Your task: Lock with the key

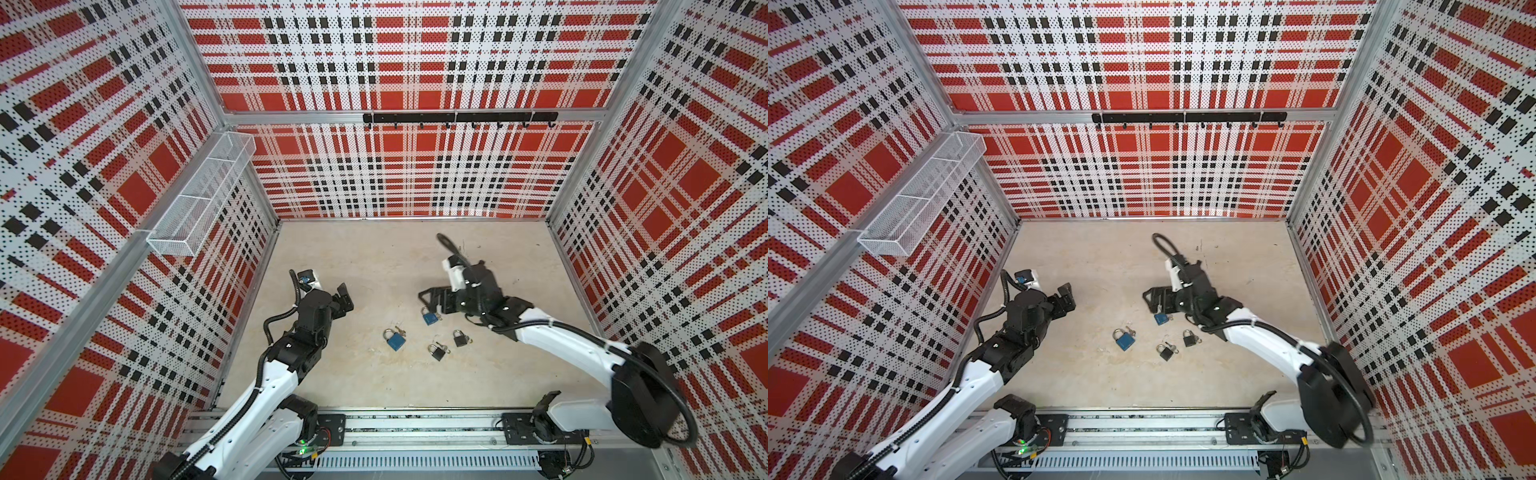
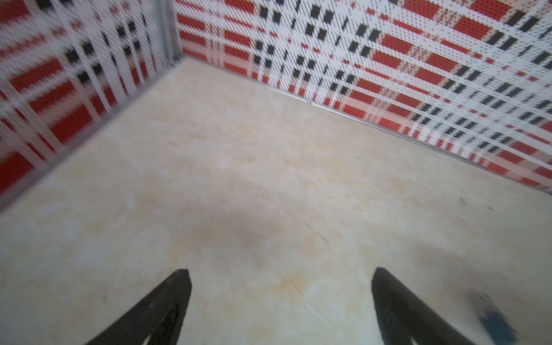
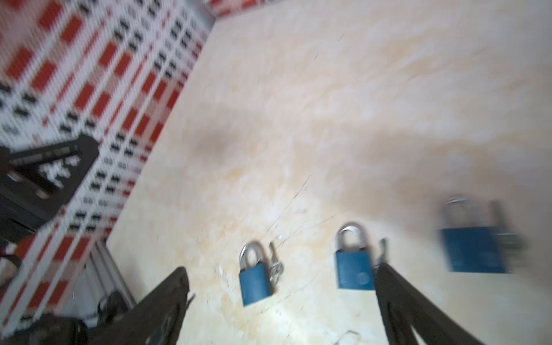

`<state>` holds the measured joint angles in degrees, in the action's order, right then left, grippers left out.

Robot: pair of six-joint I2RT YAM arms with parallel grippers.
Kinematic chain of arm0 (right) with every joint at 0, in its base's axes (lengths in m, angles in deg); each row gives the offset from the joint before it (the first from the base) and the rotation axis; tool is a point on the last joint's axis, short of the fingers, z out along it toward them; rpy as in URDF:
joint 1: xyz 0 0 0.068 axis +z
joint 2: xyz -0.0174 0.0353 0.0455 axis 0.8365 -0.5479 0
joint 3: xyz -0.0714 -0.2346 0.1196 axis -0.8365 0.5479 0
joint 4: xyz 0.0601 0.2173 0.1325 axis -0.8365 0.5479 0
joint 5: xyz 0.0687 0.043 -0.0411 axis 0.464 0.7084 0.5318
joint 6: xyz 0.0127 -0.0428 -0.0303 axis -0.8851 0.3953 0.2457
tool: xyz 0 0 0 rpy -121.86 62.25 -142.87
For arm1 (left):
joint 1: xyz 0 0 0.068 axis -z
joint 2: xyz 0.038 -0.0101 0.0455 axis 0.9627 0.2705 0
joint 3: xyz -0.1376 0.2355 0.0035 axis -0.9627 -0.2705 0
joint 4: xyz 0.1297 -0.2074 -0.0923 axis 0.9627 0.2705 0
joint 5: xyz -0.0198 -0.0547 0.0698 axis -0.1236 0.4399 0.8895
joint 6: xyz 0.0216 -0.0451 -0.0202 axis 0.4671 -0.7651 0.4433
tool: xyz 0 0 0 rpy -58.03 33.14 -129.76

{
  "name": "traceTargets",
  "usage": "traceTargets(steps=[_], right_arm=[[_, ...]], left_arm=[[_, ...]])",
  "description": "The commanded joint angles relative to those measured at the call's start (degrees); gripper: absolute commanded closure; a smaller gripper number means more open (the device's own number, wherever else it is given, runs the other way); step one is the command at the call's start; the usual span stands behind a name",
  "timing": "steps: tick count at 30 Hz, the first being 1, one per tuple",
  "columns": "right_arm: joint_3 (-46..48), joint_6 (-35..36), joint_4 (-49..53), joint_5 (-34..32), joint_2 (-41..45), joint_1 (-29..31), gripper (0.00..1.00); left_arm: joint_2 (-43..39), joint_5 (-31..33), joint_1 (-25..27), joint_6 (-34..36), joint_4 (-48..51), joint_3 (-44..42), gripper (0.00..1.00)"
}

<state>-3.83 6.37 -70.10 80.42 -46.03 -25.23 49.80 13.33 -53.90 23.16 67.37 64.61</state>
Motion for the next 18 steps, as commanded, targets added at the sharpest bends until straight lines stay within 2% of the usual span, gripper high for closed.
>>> traceTargets(steps=[1,4,6,8,10,12,13,16,18], right_arm=[[3.99,10.71,5.04,-8.71,5.87,-8.49,0.00],[9.55,17.63,0.96,-19.11,10.37,-14.62,0.00],[14.16,20.44,-4.61,-21.69,11.44,-18.46,0.00],[18.04,21.50,-10.38,-22.34,11.37,-21.61,0.00],[23.35,24.13,-22.24,-22.44,9.77,-23.06,0.00],[26.60,26.22,-33.37,-22.61,5.40,-23.74,0.00],[26.73,26.80,-36.44,-22.38,2.49,-24.18,0.00],[27.04,29.33,-49.67,-19.46,-7.14,-25.51,0.00],[25.01,32.12,-49.90,-18.11,-9.80,-25.68,0.00]], left_arm=[[7.41,11.75,-2.09,14.46,-14.63,-2.50,0.00],[16.16,12.95,-2.65,22.50,-26.10,-3.82,0.00],[21.29,11.50,-4.66,24.76,-31.06,-3.73,0.00],[25.24,9.64,-5.31,26.04,-35.94,-4.09,0.00],[28.58,8.88,-5.85,27.60,-42.47,-5.11,0.00],[31.55,7.22,-7.09,29.39,-50.55,-6.56,0.00],[31.96,6.82,-7.55,28.74,-51.11,-6.42,0.00],[33.21,-4.76,-12.68,24.24,-52.71,-7.47,0.00],[36.87,-8.83,-15.00,22.60,-58.32,-8.18,0.00]])
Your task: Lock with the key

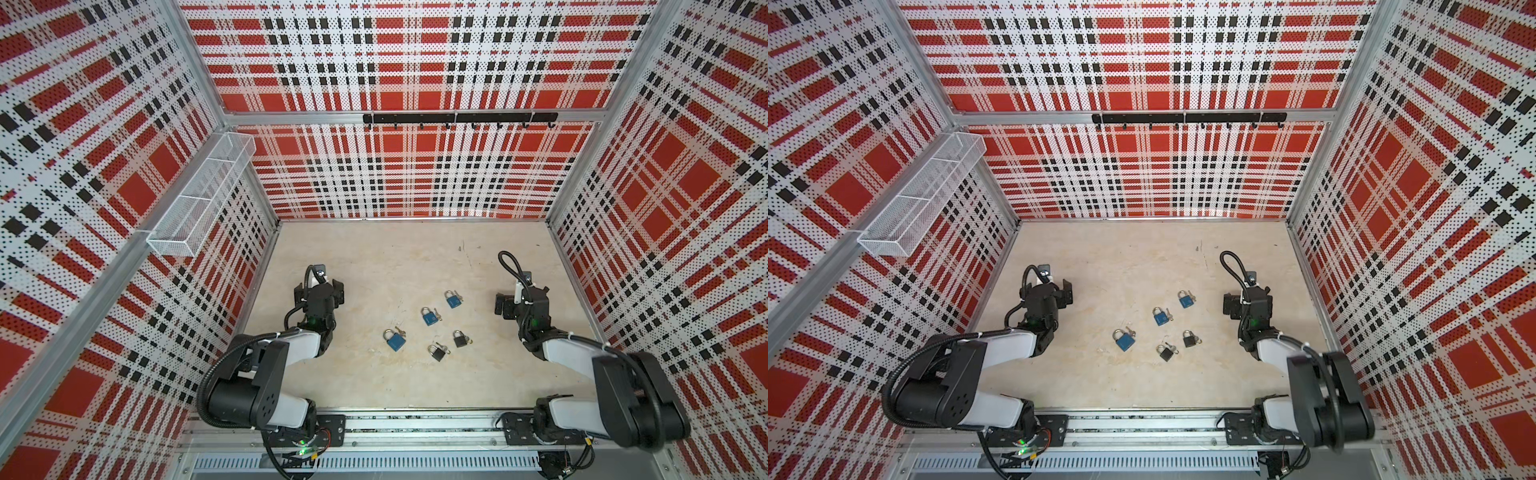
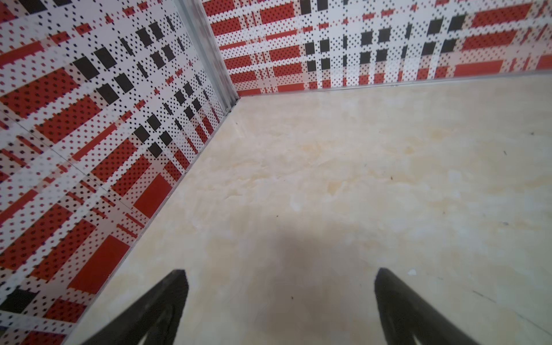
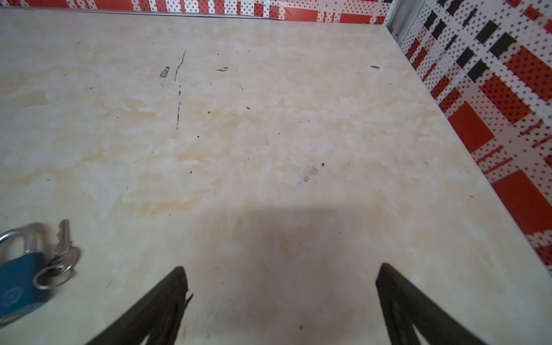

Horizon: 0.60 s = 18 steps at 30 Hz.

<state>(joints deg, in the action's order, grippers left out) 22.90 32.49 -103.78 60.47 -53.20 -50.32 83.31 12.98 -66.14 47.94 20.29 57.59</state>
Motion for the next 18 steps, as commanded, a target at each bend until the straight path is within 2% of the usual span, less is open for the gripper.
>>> traceTargets(steps=[1,2,3,5,6,9,11,18], right_arm=[[-2.30,6.08,-18.03,4.01,-4.70,-1.37,0.00],[-3.28,4.76,-16.54,6.86,-6.33,-2.93,0.00],[-3.23,3.94,-18.57,10.31,-8.74,-4.40,0.00],[-1.23,2.52,-24.29,12.56,-10.56,-6.27,0.00],[-0.23,2.25,-26.68,13.58,-10.95,-6.63,0.00],[-1.16,2.62,-24.43,13.86,-10.87,-6.63,0.00],[-1.01,2.63,-24.84,13.94,-10.88,-6.63,0.00],[-0.98,2.67,-25.08,13.90,-11.00,-6.63,0.00]], left_arm=[[5.20,-11.28,-3.47,-2.45,-13.43,-1.89,0.00],[7.08,-13.49,-3.60,-1.25,-17.64,-2.36,0.01],[6.12,-14.98,-3.68,-0.89,-15.76,-2.38,0.01],[5.60,-15.89,-3.95,-1.05,-10.86,-0.57,0.01],[6.31,-15.84,-3.87,-1.07,-12.75,-0.57,0.00],[6.10,-15.54,-3.60,-0.94,-12.73,-0.70,0.01],[6.28,-12.63,-2.07,0.23,-12.87,-0.66,0.01],[6.15,-13.31,-2.38,0.17,-12.98,-0.64,0.01]])
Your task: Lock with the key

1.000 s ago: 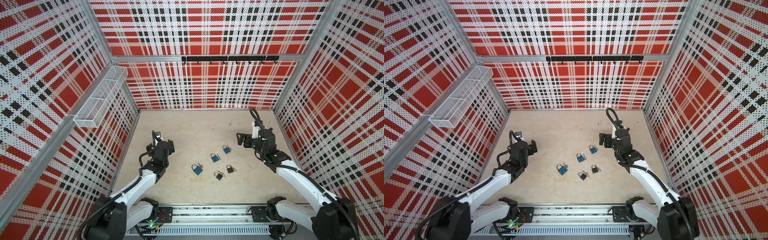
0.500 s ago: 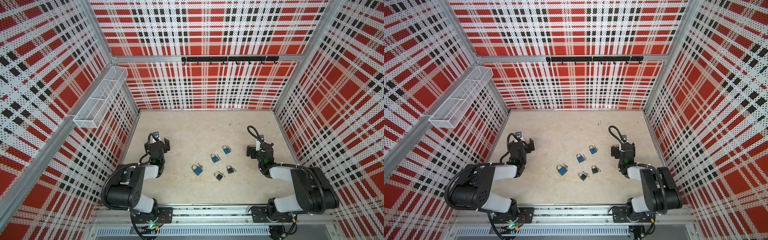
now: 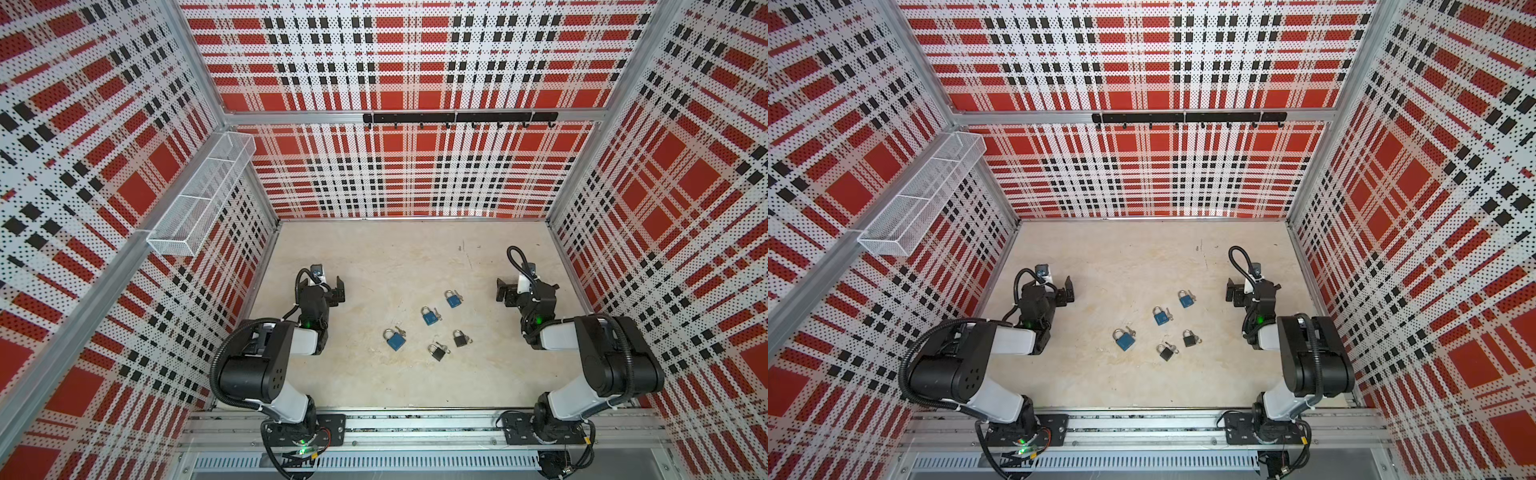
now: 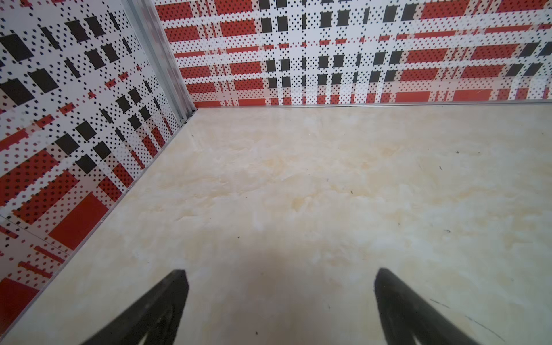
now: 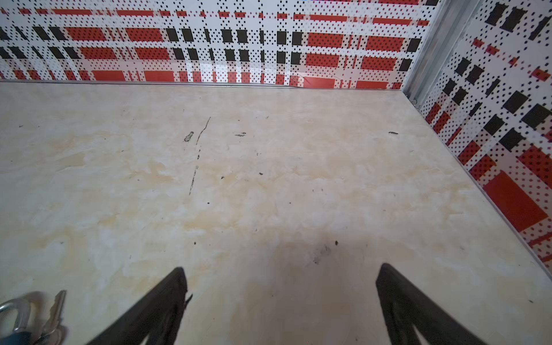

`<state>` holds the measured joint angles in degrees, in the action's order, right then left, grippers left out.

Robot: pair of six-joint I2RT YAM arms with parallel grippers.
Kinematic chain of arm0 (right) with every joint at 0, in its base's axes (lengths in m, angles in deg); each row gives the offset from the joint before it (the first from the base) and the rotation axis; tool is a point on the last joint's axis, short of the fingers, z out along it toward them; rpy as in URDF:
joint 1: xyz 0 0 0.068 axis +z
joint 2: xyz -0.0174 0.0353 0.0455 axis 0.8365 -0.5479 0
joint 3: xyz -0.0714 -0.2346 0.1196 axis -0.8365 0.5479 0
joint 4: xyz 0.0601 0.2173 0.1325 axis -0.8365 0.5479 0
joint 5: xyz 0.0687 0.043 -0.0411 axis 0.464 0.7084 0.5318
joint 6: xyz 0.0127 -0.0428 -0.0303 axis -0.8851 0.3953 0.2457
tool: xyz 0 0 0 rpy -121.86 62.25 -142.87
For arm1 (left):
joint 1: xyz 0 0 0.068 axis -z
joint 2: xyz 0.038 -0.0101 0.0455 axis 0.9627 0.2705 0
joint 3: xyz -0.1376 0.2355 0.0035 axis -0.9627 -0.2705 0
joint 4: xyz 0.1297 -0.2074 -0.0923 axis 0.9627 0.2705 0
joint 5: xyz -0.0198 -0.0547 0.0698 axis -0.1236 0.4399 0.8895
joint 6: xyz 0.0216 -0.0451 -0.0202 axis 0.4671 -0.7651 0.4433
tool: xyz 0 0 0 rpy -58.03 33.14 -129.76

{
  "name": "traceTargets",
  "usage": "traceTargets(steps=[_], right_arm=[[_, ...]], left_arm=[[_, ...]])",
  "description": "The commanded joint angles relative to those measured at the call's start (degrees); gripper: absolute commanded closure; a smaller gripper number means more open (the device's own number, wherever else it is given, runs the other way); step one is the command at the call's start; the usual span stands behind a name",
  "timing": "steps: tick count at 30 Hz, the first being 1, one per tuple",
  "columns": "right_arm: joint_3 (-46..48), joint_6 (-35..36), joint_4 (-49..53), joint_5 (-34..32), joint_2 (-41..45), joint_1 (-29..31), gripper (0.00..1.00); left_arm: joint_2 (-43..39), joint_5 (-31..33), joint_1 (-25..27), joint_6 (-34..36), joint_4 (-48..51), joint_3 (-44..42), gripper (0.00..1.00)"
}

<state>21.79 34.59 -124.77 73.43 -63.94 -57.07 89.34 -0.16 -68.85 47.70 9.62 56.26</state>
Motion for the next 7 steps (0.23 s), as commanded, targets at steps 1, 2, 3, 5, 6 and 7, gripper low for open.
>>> traceTargets(steps=[1,2,3,5,6,7], right_arm=[[0.17,0.58,-4.15,0.94,-0.22,0.12,0.00],[0.15,0.60,-4.20,0.94,-0.20,0.12,0.00],[0.21,0.53,-4.15,0.94,-0.25,0.12,0.00],[0.20,0.60,-4.17,0.94,-0.24,0.12,0.00],[0.14,0.59,-4.19,0.94,-0.24,0.12,0.00],[0.22,0.61,-4.12,0.94,-0.18,0.12,0.00]], left_arm=[[0.25,-0.17,0.27,0.37,-2.23,0.67,0.01],[0.33,-0.22,0.34,0.44,-2.08,0.91,0.01],[0.46,-0.64,0.06,0.29,-1.63,1.19,0.01],[0.29,-1.92,-0.57,-0.24,-1.05,1.24,0.01],[0.17,-1.29,-0.27,-0.10,-1.27,1.02,0.01],[0.10,-1.18,-0.03,0.02,-1.73,0.71,0.01]])
